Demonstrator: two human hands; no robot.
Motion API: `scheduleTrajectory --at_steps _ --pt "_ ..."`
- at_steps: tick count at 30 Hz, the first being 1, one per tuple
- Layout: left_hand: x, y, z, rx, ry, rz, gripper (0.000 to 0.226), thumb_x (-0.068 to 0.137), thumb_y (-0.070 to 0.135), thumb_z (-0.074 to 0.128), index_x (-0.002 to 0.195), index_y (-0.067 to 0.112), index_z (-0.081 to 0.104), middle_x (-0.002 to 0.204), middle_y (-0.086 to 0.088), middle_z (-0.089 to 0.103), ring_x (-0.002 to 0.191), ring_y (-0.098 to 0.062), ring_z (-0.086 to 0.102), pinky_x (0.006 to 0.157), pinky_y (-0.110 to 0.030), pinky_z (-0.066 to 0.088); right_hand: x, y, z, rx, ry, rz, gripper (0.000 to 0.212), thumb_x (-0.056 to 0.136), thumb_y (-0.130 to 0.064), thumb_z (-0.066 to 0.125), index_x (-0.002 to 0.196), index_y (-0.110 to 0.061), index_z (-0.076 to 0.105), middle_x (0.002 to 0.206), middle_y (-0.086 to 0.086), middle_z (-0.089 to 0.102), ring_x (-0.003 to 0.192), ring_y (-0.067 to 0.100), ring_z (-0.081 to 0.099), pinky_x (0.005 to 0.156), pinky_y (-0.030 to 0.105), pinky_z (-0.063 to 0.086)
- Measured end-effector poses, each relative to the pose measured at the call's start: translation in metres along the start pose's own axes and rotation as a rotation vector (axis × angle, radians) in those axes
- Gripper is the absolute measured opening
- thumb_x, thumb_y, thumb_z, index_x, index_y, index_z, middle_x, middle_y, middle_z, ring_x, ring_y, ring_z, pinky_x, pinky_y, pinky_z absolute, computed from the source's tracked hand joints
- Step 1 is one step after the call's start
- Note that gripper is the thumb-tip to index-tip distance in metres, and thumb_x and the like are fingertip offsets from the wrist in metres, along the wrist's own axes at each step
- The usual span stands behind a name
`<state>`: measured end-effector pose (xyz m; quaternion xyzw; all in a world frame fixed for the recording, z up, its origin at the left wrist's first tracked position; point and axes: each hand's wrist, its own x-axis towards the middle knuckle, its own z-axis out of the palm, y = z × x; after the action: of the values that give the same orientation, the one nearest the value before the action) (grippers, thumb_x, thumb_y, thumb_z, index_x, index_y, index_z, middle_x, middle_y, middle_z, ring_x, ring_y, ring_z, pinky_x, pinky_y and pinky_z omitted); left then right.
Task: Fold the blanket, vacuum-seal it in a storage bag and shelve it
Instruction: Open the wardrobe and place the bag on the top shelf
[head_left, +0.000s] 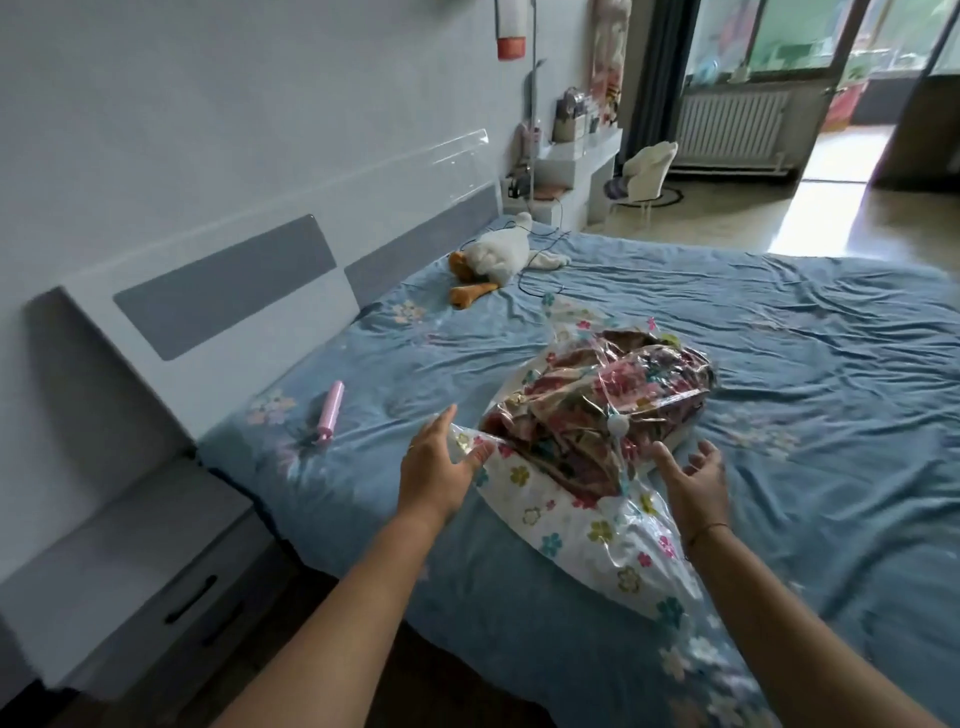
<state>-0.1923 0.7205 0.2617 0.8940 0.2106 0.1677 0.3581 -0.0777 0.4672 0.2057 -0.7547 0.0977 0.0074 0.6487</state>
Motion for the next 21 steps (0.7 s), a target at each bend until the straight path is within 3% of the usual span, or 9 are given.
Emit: scheduleTrajectory --at_steps 2,10,21 --pt "0.029 -0.002 0.01 0.001 -0.046 0.016 0.077 0.083 0.043 0.07 0.146 0.012 0.039 0.147 -0.012 0.044 0.137 -0.025 0.039 0.113 -0.037 0.032 0.015 0.006 0.006 -0.013 0.061 0.037 0.077 0.086 -0.037 0.07 0.146 -0.009 0.03 0.142 0.018 0.044 0.129 0.032 0.045 0.108 0.047 0.04" --pt "0.135 0.004 0.084 -0.068 -0.236 0.034 0.073 0.085 0.044 0.067 0.146 0.015 0.038 0.146 -0.009 0.044 0.132 -0.025 0.043 0.106 -0.034 0.036 0.104 0.027 0.024 -0.04 0.216 0.103 0.084 0.087 -0.042 0.067 0.151 -0.01 0.022 0.151 0.02 0.033 0.137 0.033 0.037 0.113 0.048 0.035" --pt "0.28 -0.016 0.165 0.003 -0.353 -0.068 0.071 0.088 0.047 0.062 0.146 0.015 0.038 0.147 -0.009 0.043 0.132 -0.025 0.044 0.105 -0.033 0.037 0.241 0.06 0.089 -0.027 0.235 0.313 0.093 0.085 -0.05 0.065 0.153 -0.012 0.014 0.156 0.02 0.024 0.143 0.036 0.027 0.116 0.049 0.027"
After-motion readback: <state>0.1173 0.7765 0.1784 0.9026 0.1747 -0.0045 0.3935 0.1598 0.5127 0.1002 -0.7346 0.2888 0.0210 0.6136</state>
